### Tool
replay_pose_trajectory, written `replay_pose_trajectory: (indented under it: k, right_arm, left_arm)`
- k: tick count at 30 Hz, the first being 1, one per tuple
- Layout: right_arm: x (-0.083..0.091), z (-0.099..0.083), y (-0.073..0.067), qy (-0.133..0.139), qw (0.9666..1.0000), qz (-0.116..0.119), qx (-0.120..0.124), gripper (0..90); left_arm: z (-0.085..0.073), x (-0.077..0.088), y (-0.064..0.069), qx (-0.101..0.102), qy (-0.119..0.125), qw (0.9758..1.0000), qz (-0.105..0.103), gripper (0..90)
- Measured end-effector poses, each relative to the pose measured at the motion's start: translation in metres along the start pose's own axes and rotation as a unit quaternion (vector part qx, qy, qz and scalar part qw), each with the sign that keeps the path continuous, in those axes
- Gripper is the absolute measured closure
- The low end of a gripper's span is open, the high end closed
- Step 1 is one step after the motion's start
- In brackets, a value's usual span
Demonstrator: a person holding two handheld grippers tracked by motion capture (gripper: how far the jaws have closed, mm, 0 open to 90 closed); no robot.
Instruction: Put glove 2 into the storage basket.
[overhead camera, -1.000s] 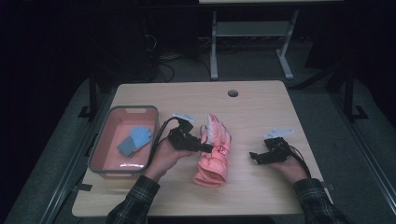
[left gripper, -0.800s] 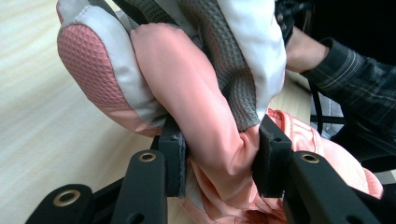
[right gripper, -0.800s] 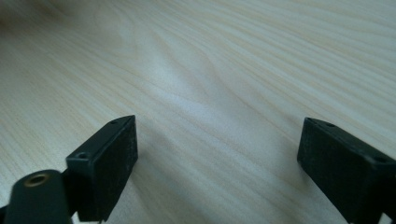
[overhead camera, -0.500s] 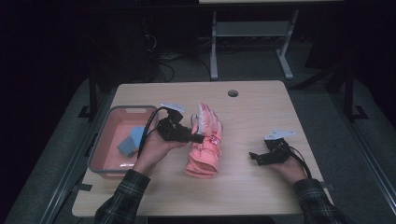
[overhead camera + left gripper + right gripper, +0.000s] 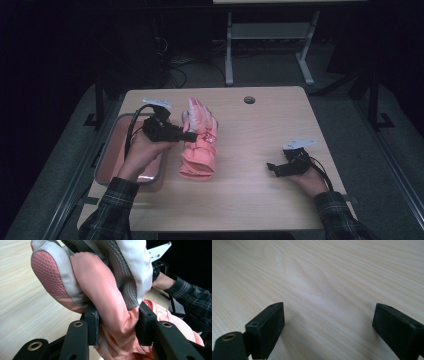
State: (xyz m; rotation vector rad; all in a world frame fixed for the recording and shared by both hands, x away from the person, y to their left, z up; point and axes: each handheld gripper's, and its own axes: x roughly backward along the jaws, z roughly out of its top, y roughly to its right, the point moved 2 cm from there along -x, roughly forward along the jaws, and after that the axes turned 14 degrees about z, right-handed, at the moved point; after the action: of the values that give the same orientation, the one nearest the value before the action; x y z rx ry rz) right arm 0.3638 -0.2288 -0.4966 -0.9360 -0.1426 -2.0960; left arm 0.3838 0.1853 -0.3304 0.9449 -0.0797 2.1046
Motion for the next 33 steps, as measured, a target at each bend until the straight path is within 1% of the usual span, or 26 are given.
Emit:
replay_pose_trajectory:
  k: [3, 4, 6, 7, 8, 9, 10, 11, 13, 14, 18, 19, 20, 21, 22, 25, 28, 29, 31, 32, 33]
  right_arm:
    - [0.0, 0.0, 0.0, 0.001, 1.0, -0.001, 0.0, 10.1]
    - [0.0, 0.0, 0.0, 0.001, 1.0, -0.001, 0.0, 10.1]
    - [0.0, 0.0, 0.001, 0.0, 1.0, -0.002, 0.0, 10.1]
    - [0.0, 0.0, 0.001, 0.0, 1.0, -0.002, 0.0, 10.1]
    - [0.0, 0.0, 0.001, 0.0, 1.0, -0.002, 0.0, 10.1]
    - [0.0, 0.0, 0.001, 0.0, 1.0, -0.002, 0.0, 10.1]
    - [0.0, 0.0, 0.001, 0.0, 1.0, -0.002, 0.0, 10.1]
    - [0.0, 0.0, 0.001, 0.0, 1.0, -0.002, 0.0, 10.1]
    - [0.0, 0.0, 0.001, 0.0, 1.0, -0.002, 0.0, 10.1]
    - [0.0, 0.0, 0.001, 0.0, 1.0, -0.002, 0.0, 10.1]
    - [0.0, 0.0, 0.001, 0.0, 1.0, -0.003, 0.0, 10.1]
    - [0.0, 0.0, 0.001, 0.0, 1.0, -0.003, 0.0, 10.1]
    - [0.0, 0.0, 0.001, 0.0, 1.0, -0.003, 0.0, 10.1]
    - [0.0, 0.0, 0.001, 0.0, 1.0, -0.003, 0.0, 10.1]
    - [0.0, 0.001, 0.001, 0.0, 1.0, -0.003, 0.0, 10.1]
    - [0.0, 0.0, 0.001, 0.0, 1.0, -0.003, 0.0, 10.1]
    - [0.0, 0.001, 0.001, 0.0, 1.0, -0.003, -0.001, 10.1]
    - [0.0, 0.0, 0.001, 0.0, 1.0, -0.003, -0.001, 10.2]
    - [0.0, 0.001, 0.001, 0.0, 1.0, -0.004, -0.001, 10.2]
    - [0.0, 0.0, 0.001, 0.0, 1.0, -0.003, 0.0, 10.1]
    - [0.0, 0.0, 0.001, 0.0, 1.0, -0.003, 0.0, 10.1]
  left_arm:
    - [-0.003, 0.017, -0.013, 0.012, 0.009, 0.9999, 0.008, 60.4]
    - [-0.003, 0.017, -0.013, 0.012, 0.009, 0.9999, 0.008, 60.4]
    - [-0.004, 0.026, -0.019, 0.02, 0.013, 0.9996, 0.012, 60.3]
    - [-0.006, 0.035, -0.025, 0.026, 0.015, 0.9995, 0.015, 60.2]
    - [-0.006, 0.035, -0.025, 0.026, 0.015, 0.9995, 0.015, 60.1]
    - [-0.007, 0.039, -0.027, 0.03, 0.018, 0.9992, 0.018, 60.1]
    - [-0.009, 0.048, -0.034, 0.034, 0.021, 0.9989, 0.025, 60.0]
    - [-0.009, 0.048, -0.034, 0.034, 0.021, 0.9989, 0.025, 59.9]
    - [-0.012, 0.056, -0.04, 0.042, 0.023, 0.9983, 0.033, 59.9]
    - [-0.013, 0.06, -0.044, 0.041, 0.023, 0.9982, 0.037, 59.9]
    - [-0.02, 0.072, -0.056, 0.052, 0.023, 0.9971, 0.05, 59.8]
    - [-0.023, 0.078, -0.062, 0.059, 0.025, 0.9962, 0.058, 59.8]
    - [-0.025, 0.08, -0.065, 0.064, 0.027, 0.9957, 0.061, 59.8]
    - [-0.025, 0.08, -0.065, 0.064, 0.027, 0.9957, 0.061, 59.8]
    - [-0.027, 0.086, -0.07, 0.067, 0.025, 0.9952, 0.067, 59.8]
    - [-0.031, 0.093, -0.077, 0.074, 0.027, 0.9941, 0.075, 59.7]
    - [-0.035, 0.097, -0.082, 0.079, 0.027, 0.9934, 0.078, 59.6]
    - [-0.037, 0.098, -0.085, 0.082, 0.024, 0.9931, 0.081, 59.5]
    - [-0.04, 0.1, -0.09, 0.082, 0.018, 0.9928, 0.086, 59.6]
    - [-0.044, 0.101, -0.095, 0.083, 0.012, 0.9921, 0.094, 59.5]
    - [-0.044, 0.101, -0.095, 0.083, 0.012, 0.9921, 0.094, 59.5]
